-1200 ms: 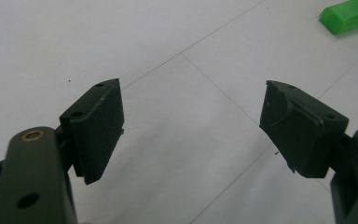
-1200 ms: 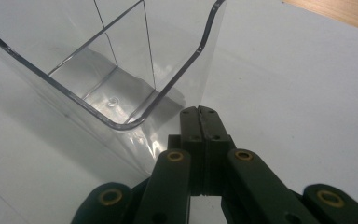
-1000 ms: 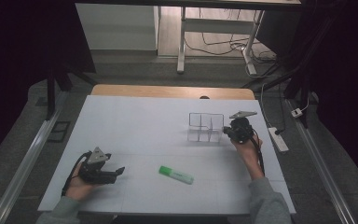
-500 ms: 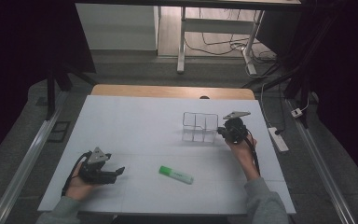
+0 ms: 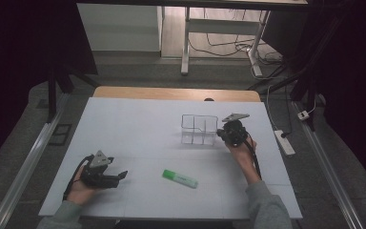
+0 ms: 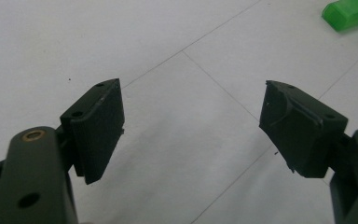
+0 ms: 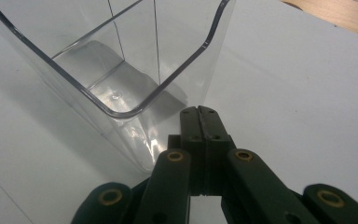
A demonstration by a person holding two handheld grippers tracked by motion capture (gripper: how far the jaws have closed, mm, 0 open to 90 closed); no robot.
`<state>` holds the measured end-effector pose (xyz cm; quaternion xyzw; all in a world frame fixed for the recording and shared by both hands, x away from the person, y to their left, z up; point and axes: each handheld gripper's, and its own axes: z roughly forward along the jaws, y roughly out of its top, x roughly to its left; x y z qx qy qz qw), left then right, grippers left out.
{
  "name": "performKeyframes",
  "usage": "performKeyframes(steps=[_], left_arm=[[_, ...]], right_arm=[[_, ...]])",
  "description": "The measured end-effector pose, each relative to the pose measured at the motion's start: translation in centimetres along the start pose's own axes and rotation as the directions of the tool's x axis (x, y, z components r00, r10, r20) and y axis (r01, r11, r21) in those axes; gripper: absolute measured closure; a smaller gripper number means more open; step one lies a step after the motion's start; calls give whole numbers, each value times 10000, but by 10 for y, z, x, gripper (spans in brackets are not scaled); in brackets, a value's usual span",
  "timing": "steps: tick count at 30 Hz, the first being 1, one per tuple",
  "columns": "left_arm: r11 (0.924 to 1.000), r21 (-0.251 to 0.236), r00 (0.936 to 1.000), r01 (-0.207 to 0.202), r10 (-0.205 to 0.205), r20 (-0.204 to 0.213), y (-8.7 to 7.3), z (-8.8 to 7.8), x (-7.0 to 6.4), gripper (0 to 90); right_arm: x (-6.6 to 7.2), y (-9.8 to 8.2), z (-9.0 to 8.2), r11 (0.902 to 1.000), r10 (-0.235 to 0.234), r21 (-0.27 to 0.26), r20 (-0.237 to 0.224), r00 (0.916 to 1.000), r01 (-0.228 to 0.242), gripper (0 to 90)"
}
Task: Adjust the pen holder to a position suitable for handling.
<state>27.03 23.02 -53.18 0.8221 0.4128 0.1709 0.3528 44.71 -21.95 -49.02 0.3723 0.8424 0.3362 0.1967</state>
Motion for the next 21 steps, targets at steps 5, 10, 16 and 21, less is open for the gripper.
performKeyframes(steps=[5,10,16,21], left_arm=[[10000,-6,10000,-7,7,-4,0,0,0,220],[10000,9,10000,-50,50,-14,0,0,-1,220],[10000,12,10000,-43,43,-11,0,0,0,220],[10000,17,10000,-66,66,10,0,0,0,218]], right_arm=[[3,2,3,10000,-80,-13,-22,10000,80,900],[9,5,6,9997,-254,-63,31,9997,255,900],[14,7,12,9994,-337,-39,-116,9994,337,900],[18,10,17,9993,-384,-26,-177,9991,384,900]])
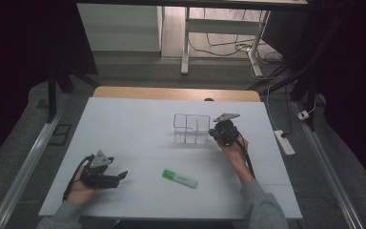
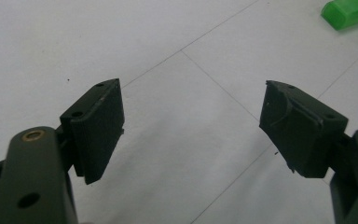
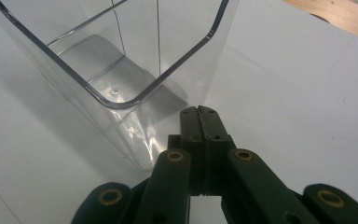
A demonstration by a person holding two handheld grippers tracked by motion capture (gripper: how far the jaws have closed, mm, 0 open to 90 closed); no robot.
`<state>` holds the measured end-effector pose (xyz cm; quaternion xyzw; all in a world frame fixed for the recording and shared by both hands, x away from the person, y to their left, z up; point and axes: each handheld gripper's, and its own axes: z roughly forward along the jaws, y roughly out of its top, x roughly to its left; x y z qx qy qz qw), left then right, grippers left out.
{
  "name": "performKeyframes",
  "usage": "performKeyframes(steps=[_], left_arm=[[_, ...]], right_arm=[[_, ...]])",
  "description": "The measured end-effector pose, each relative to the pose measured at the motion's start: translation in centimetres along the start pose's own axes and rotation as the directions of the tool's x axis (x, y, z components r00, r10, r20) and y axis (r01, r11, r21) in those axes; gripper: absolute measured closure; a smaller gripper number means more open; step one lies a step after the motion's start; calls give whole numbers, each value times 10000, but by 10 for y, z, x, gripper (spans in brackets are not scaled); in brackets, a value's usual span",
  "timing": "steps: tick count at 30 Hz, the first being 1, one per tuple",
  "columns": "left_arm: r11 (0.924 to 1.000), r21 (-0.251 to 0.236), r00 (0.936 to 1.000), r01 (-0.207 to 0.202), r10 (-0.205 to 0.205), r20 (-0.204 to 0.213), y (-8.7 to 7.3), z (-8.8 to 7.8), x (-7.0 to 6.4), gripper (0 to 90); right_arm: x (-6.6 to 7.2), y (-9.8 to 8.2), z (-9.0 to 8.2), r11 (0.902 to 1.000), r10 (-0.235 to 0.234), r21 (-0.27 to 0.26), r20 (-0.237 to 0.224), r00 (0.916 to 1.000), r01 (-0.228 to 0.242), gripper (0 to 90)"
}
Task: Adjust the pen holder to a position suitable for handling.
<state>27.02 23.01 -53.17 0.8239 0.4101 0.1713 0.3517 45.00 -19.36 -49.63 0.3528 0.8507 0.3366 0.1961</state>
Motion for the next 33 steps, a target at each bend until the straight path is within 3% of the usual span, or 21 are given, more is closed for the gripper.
performKeyframes(steps=[33], left_arm=[[10000,96,10000,-8,8,2,-1,1,0,217]], right_arm=[[16,17,21,9990,-439,-40,-440,9981,437,900]])
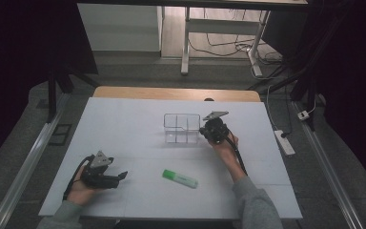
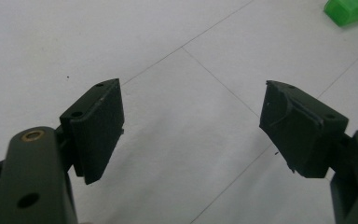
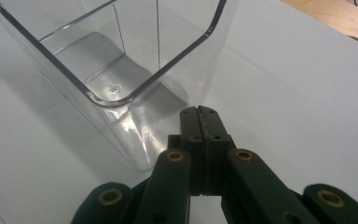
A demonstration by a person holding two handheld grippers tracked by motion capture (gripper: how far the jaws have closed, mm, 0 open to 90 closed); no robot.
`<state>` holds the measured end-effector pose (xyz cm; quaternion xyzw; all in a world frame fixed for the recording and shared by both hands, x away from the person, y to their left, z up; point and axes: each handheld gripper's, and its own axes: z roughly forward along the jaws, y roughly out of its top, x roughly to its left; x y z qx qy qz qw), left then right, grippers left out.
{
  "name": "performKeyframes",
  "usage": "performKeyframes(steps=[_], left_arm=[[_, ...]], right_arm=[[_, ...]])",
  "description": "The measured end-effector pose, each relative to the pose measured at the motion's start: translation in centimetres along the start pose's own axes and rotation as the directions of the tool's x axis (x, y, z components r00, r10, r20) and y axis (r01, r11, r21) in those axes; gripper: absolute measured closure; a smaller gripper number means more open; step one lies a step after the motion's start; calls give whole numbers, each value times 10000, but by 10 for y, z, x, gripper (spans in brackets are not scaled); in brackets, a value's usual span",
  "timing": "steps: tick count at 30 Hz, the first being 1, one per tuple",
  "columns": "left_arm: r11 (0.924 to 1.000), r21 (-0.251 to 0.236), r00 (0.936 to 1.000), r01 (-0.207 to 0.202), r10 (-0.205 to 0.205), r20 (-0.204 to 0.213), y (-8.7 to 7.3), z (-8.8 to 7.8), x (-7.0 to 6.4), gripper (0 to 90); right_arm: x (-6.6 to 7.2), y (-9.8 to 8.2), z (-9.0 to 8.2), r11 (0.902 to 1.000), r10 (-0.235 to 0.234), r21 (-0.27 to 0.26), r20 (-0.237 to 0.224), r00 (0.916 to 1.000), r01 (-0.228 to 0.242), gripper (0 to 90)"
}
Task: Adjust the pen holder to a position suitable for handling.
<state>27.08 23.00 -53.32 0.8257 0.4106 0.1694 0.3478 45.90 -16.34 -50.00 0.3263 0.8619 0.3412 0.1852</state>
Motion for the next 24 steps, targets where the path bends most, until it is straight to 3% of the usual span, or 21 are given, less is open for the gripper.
performKeyframes(steps=[7,14,18,20,21,24], left_arm=[[10000,-53,10000,57,-57,5,-1,-1,2,218],[10000,-39,9999,63,-63,87,0,1,3,217],[10000,-60,9999,78,-77,136,0,1,3,217],[9999,-92,9998,97,-96,163,0,1,2,217],[9999,-94,9998,72,-70,170,0,1,2,217],[10000,-87,9998,25,-23,202,1,2,2,218]], right_arm=[[0,0,-6,9999,-14,-146,136,9999,16,900],[-1,-9,-27,9992,271,-281,-99,9996,-274,900],[-1,-13,-35,9991,191,-365,-264,9995,-201,900],[-1,-18,-45,9987,75,-507,-596,9982,-105,795],[-1,-18,-45,9987,75,-507,-596,9982,-105,795],[-1,-21,-54,9982,100,-582,-657,9978,-139,665]])
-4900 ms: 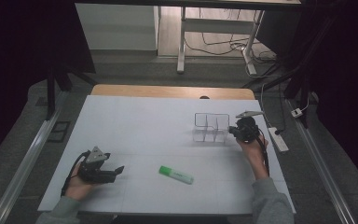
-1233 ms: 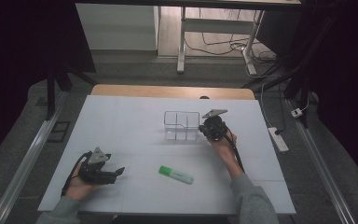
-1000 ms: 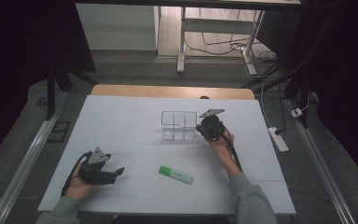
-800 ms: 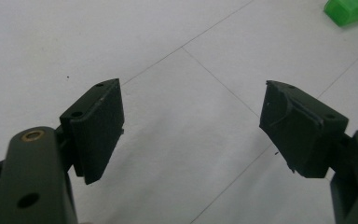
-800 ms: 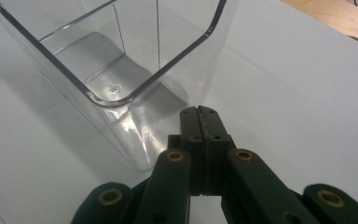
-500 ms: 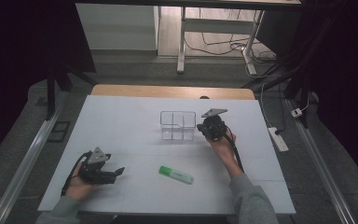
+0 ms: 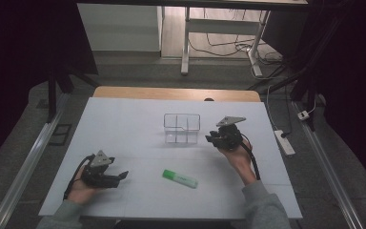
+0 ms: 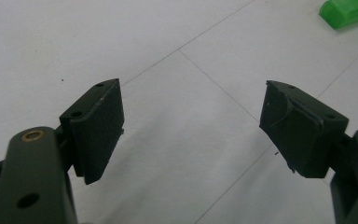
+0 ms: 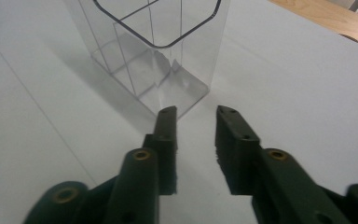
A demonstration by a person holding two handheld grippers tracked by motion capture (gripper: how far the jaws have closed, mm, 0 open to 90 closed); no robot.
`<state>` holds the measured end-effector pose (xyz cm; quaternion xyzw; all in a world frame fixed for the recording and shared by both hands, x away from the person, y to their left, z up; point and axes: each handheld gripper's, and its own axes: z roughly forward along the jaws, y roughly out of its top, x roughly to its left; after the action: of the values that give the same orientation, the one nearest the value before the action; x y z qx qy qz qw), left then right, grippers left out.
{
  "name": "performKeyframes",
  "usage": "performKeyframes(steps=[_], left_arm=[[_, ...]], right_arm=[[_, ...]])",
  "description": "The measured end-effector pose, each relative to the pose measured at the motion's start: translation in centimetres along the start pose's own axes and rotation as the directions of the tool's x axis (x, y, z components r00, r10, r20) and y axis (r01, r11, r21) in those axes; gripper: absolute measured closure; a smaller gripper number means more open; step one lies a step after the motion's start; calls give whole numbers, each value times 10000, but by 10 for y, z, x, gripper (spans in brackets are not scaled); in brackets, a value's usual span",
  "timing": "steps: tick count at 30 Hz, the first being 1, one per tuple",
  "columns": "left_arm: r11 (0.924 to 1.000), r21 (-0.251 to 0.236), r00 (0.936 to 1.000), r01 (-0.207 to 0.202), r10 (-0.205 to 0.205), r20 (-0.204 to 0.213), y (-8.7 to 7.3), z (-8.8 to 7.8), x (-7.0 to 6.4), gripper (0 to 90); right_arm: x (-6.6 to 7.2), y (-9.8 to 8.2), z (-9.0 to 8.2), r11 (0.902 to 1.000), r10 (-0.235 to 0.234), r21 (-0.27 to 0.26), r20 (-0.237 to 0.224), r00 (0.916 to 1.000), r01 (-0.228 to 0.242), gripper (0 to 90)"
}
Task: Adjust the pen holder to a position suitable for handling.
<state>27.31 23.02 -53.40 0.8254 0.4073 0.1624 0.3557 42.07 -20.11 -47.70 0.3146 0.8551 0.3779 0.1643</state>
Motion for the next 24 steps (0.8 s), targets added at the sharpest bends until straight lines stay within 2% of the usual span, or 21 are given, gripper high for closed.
performKeyframes(steps=[2,6,11,14,18,24], left_arm=[[10000,9,10000,18,-18,-14,1,1,1,218],[10000,-73,10000,17,-17,-5,2,0,0,219],[10000,-74,10000,33,-33,-26,5,1,0,219],[10000,-79,10000,-17,17,1,6,2,-1,218],[9999,-103,10000,10,-10,1,6,1,0,218],[9999,-105,10000,-5,5,-9,6,0,-1,218]], right_arm=[[1,0,-5,9999,76,-82,-228,9997,-78,608],[5,0,-12,10000,-15,-98,-389,9992,11,552],[20,2,-24,9990,-432,-137,-573,9974,425,456],[24,4,-27,9982,-569,-212,-650,9963,557,441],[34,10,-33,9969,-713,-410,-1043,9920,673,421],[45,13,-29,9953,-951,-304,-1447,9849,917,414]])
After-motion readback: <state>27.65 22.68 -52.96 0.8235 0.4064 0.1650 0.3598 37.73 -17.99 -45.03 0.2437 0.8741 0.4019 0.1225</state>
